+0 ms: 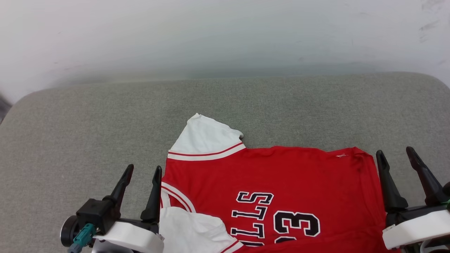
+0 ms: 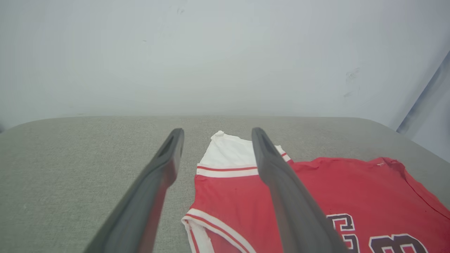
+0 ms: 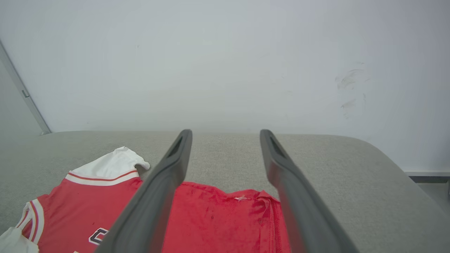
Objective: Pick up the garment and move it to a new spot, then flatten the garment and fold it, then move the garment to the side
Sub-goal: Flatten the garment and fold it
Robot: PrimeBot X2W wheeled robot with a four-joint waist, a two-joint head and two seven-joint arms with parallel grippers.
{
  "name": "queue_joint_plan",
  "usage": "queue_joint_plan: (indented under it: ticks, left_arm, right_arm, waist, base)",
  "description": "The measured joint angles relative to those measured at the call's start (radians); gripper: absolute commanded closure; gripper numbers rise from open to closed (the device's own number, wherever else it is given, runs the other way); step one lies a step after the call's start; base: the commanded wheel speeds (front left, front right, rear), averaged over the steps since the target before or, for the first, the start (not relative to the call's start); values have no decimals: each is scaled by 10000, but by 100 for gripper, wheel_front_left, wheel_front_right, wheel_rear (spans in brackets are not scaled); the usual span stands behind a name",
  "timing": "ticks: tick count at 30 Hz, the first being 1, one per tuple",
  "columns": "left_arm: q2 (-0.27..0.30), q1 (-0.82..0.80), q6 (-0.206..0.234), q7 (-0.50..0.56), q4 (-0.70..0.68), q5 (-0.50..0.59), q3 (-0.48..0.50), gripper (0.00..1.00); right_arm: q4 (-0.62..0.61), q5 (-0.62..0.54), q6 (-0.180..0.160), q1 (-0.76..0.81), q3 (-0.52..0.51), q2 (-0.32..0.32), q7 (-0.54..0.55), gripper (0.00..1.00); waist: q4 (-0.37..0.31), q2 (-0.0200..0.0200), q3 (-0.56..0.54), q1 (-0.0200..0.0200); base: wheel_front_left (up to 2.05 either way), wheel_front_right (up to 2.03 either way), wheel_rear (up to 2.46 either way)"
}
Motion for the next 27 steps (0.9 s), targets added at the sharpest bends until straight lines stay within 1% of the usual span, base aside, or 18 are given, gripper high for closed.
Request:
queue_joint_plan:
  ticks: [3, 6, 9, 11, 13, 16, 18, 20, 21, 22, 25, 27]
  left_arm:
    - [-245, -2, -288, -2, 6, 464, 372, 0]
    - [-508, -14, -577, -4, 42, 779, 673, 0]
    - [-508, -288, -918, -8, 255, 1055, 805, 0]
    - [-389, -699, -1191, -15, 577, 1129, 819, 0]
    - [-207, -1260, -1455, 230, 825, 1156, 732, 0]
    - [301, -2486, -1952, 1312, 1149, 1189, 585, 0]
    - [631, -3386, -2353, 2366, 1406, 1097, 462, 0]
    - [943, -4319, -2656, 3478, 1697, 924, 322, 0]
    - [943, -4319, -2656, 3478, 1697, 924, 322, 0]
    - [1260, -5312, -2855, 4606, 2004, 679, 182, 0]
    - [1605, -6601, -2970, 6523, 2614, 54, 6, 0]
    - [1799, -7310, -3030, 8004, 3085, -453, -182, 0]
  right_arm:
    - [190, -92, 0, 20, 17, 159, -527, 0]
    - [347, -119, 0, 10, 109, 217, -767, 0]
    - [401, -163, 0, -143, 198, 322, -876, 0]
    - [416, -240, 0, -312, 268, 382, -872, 0]
    - [385, -282, 0, -406, 378, 431, -861, 0]
    - [259, -351, 0, -628, 579, 489, -813, 0]
    - [163, -391, 0, -789, 706, 539, -796, 0]
    - [107, -391, 0, -943, 782, 589, -784, 0]
    - [107, -391, 0, -943, 782, 589, -784, 0]
    - [82, -391, 0, -1104, 880, 639, -790, 0]
    - [104, -389, 0, -1283, 1045, 719, -825, 0]
    - [146, -357, 0, -1415, 1122, 769, -886, 0]
  waist:
    - [-53, 0, 51, 0]
    - [-154, 0, 128, 0]
    - [-306, 0, 313, 0]
    - [-441, 0, 488, 0]
    - [-593, 0, 686, 0]
    - [-847, 0, 1064, 1]
    - [-1051, 0, 1322, 1]
    - [-1265, 0, 1599, 1]
    - [-1265, 0, 1599, 1]
    - [-1496, 0, 1868, 2]
    - [-1852, 0, 2237, 2]
    - [-2085, 0, 2472, 2]
  base:
    - [0, 0, 0]
    - [0, 0, 0]
    - [0, 0, 0]
    - [0, 0, 0]
    - [0, 0, 0]
    - [0, 0, 0]
    - [0, 0, 0]
    - [0, 0, 0]
    - [0, 0, 0]
    - [0, 0, 0]
    - [0, 0, 0]
    - [0, 0, 0]
